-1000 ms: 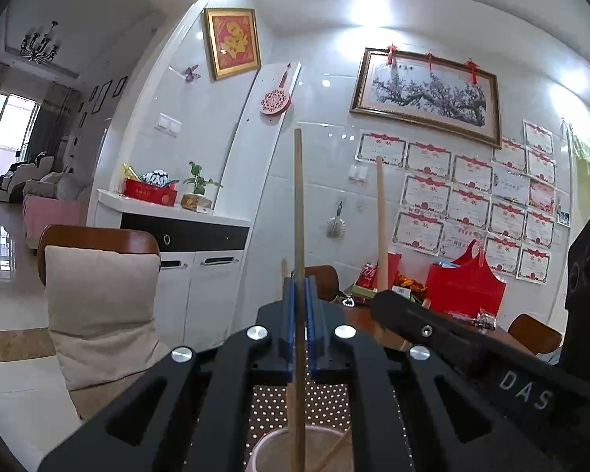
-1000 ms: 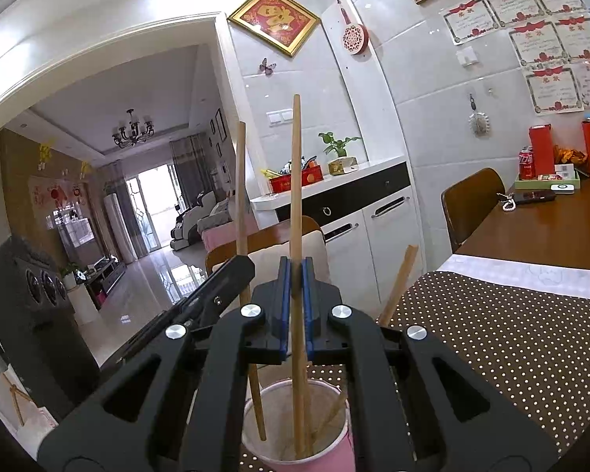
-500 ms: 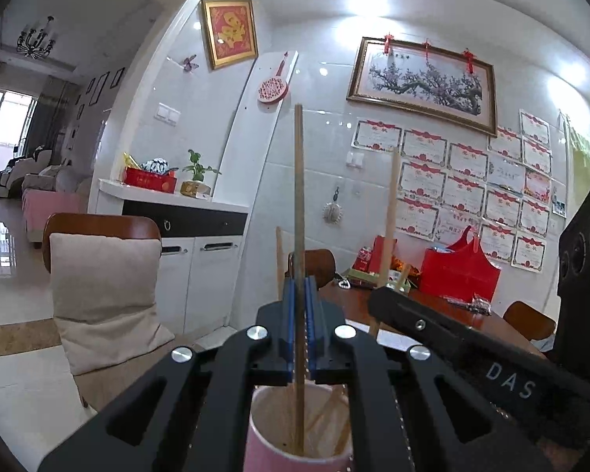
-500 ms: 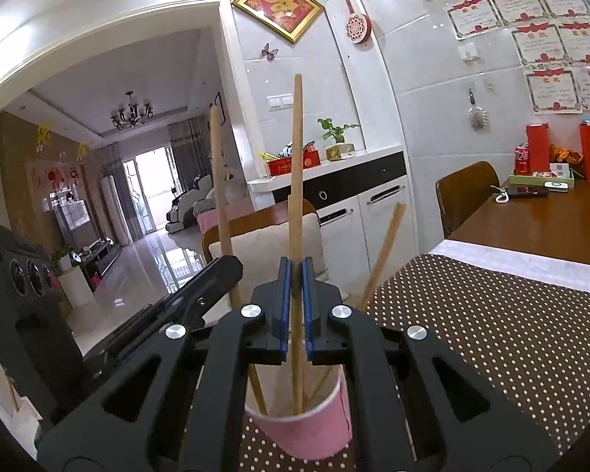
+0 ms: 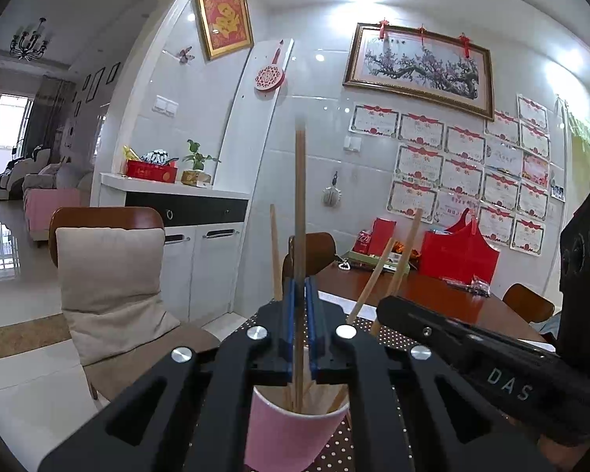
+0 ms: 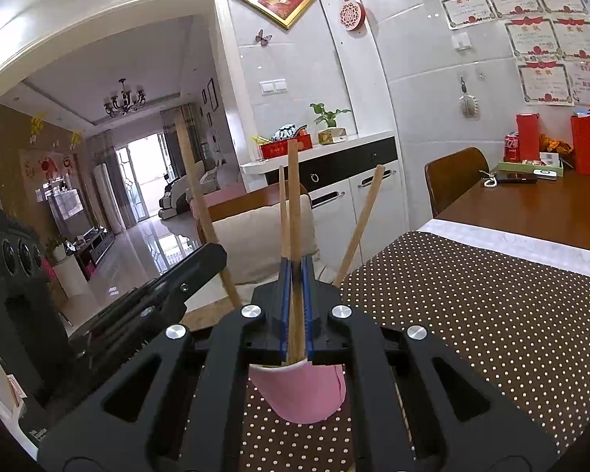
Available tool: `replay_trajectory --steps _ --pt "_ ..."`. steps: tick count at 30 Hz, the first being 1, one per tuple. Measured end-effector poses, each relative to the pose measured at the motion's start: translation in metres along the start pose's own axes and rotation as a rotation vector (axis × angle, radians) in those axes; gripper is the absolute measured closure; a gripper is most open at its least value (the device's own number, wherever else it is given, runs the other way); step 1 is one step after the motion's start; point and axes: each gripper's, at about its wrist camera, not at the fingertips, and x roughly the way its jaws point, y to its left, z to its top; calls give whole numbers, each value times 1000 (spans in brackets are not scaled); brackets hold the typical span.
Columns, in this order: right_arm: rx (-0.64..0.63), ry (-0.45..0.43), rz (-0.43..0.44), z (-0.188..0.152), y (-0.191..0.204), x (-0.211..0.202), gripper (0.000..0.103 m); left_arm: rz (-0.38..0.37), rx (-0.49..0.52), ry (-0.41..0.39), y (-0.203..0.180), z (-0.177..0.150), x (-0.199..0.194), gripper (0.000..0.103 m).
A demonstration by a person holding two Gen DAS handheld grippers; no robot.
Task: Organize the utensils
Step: 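Lift the chopstick with the right gripper and drop it into the pink cup, then open the right gripper and move it back toward the chopstick pile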
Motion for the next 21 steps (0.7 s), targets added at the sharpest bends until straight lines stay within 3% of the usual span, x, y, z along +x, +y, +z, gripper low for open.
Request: replay_trajectory --steps 2,3,21 --pt "1 5 -1 -1 1 -1 97 7 1 15 -1 0 -1 90" --pt "4 5 -2 -2 1 -2 97 12 1 16 -1 0 -2 79" --pt "17 -10 -21 4 2 -24 96 45 37 20 -17 12 -31 67"
